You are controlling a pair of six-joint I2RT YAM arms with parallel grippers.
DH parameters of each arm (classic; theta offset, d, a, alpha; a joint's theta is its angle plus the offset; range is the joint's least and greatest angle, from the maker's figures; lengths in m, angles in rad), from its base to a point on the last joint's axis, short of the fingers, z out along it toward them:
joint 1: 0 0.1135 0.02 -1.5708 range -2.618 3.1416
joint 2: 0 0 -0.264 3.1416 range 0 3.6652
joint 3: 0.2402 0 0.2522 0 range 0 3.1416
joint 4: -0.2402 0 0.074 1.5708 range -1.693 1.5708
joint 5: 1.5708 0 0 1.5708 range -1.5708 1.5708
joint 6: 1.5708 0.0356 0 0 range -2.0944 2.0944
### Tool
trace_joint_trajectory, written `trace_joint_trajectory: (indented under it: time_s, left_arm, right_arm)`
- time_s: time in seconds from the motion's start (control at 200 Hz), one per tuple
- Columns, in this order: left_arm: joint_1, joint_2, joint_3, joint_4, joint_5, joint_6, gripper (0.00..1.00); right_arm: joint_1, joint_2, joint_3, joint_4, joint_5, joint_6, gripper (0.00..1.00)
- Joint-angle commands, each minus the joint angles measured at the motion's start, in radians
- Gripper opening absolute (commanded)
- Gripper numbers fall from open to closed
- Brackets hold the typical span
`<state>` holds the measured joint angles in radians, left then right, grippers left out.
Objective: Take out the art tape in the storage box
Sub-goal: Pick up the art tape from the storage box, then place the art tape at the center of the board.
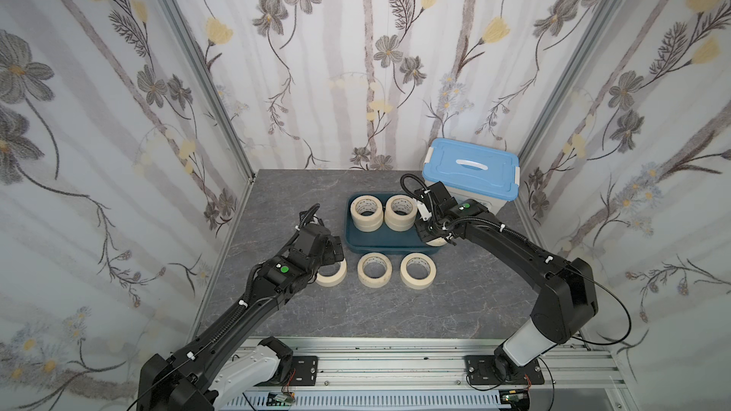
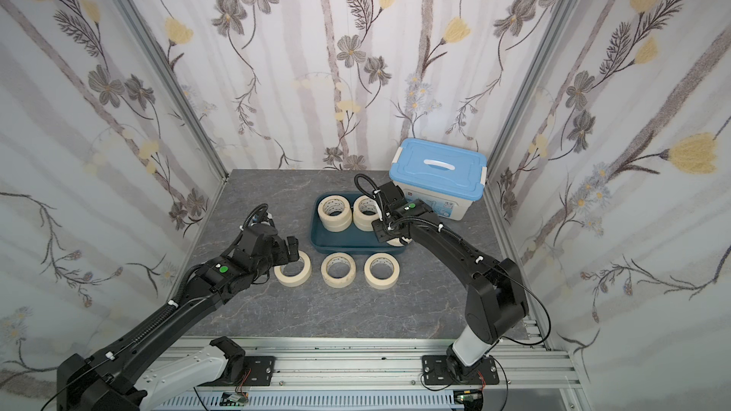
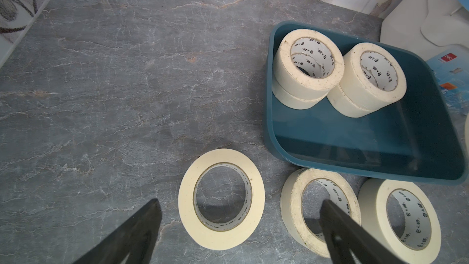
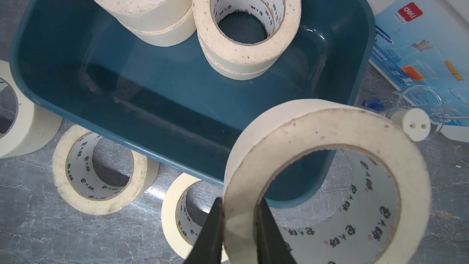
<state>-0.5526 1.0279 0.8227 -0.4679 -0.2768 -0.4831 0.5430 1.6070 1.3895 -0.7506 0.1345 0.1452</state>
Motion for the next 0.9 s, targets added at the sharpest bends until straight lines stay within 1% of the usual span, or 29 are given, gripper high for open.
trace_joint_trajectory:
  time_s: [0.0,0.13,0.45,0.704,0.894]
  left_arm:
    - [0.0,0.01,0.01,0.027,0.002,-0.007,1.0]
    - [-0.001,0.024,0.012,0.038,0.008,-0.006,1.0]
    - [0.001,0.056,0.025,0.048,0.019,-0.002,1.0]
    - [0.001,0.086,0.038,0.057,0.028,-0.001,1.0]
    - [0.001,0.1,0.056,0.055,0.033,0.011,1.0]
  right_arm:
    - [0.0,-0.057,-0.026,-0.031,0.034,-0.012,0.19]
    - [-0.014,-0.099,-0.083,-0.039,0.034,-0.012,0.2]
    - [-0.059,-0.185,-0.224,-0.052,-0.011,0.007,0.2]
    - [-0.09,-0.212,-0.326,-0.049,-0.023,0.028,0.2]
    - [-0.1,-0.2,-0.382,-0.017,-0.036,0.036,0.19]
